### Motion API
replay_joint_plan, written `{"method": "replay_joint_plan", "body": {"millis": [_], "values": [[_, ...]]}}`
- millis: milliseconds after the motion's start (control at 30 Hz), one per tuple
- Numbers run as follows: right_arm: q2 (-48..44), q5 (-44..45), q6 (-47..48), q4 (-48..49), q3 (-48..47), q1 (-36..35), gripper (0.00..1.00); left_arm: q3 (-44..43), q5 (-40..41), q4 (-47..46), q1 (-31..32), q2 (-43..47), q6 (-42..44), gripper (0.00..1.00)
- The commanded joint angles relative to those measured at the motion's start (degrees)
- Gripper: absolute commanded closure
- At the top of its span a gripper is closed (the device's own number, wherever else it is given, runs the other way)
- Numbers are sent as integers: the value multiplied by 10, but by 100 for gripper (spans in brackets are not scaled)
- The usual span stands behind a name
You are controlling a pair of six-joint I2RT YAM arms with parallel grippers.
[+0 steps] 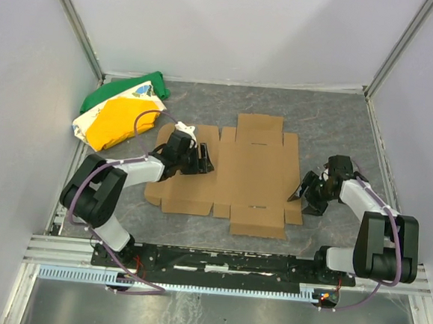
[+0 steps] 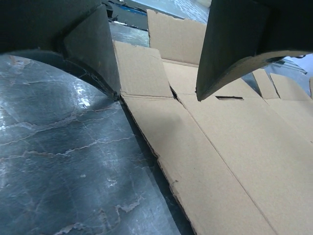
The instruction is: Fold the paper box
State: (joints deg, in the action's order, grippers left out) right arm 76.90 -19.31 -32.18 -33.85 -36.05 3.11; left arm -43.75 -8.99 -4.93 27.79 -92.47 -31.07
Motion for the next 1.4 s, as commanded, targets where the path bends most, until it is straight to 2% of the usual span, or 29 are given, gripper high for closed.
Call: {"method": "replay_joint_plan", "body": {"millis": [0,400,600,800,933,1267,1367], "values": [[-4,-22,-15,46,29,-1,29,3,17,-31,8,-14,-28,26],[-73,-104,-37,67,-12,-1,37,10,10,-42,17,-40,-38,27],[-55,-119,-23,86,-13,-2,38,10,1,-49,20,-50,-42,27],[-5,-138,37,84,-45,-12,46,9,-10,-58,22,-60,-49,27],[-15,-124,39,91,-55,-36,49,10,-14,-60,24,-63,-52,27],[-28,-118,59,88,-79,-78,47,11,-21,-62,26,-92,-55,27],[-20,-86,68,71,-96,-103,46,12,-30,-72,25,-107,-63,27]]}}
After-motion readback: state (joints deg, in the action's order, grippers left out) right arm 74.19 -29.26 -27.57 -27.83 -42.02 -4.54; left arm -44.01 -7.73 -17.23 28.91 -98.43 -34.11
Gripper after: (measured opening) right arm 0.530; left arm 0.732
